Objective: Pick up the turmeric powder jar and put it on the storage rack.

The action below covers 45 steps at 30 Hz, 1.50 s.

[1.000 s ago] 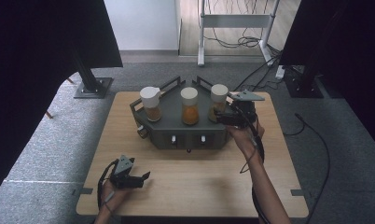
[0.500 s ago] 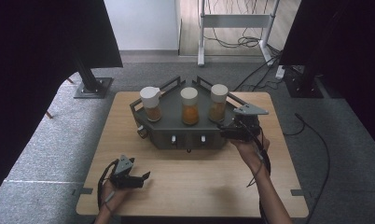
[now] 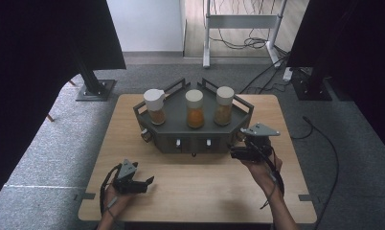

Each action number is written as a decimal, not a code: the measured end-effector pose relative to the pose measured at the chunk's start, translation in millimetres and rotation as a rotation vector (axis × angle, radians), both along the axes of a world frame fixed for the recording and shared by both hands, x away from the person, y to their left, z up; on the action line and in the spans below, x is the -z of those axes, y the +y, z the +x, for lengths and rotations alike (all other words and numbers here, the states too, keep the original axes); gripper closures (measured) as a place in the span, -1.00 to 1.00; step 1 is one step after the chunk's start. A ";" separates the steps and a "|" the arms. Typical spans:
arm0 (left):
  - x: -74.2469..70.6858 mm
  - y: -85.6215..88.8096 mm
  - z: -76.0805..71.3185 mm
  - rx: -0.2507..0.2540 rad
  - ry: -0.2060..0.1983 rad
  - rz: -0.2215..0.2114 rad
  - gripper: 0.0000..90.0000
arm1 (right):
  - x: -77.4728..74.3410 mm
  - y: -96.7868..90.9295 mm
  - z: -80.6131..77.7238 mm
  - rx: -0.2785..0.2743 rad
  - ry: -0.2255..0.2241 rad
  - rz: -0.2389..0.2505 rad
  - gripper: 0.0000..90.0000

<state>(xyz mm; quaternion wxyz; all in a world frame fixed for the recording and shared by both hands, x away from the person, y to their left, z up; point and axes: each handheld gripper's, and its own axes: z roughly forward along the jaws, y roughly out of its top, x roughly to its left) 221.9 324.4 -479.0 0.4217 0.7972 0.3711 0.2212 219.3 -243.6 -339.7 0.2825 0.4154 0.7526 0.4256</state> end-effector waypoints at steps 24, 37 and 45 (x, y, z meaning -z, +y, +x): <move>-0.3 -2.0 -0.5 0.000 0.001 0.009 -0.80 | 46.3 -9.0 -23.0 0.013 0.036 -0.054 -0.69; -0.3 -2.1 -0.8 -0.001 0.002 0.008 -0.80 | 68.8 -10.9 -27.7 0.017 0.040 -0.060 -0.69; -0.2 -2.5 -0.8 -0.001 0.002 0.010 -0.80 | 82.9 -11.9 -28.2 0.024 0.054 -0.073 -0.69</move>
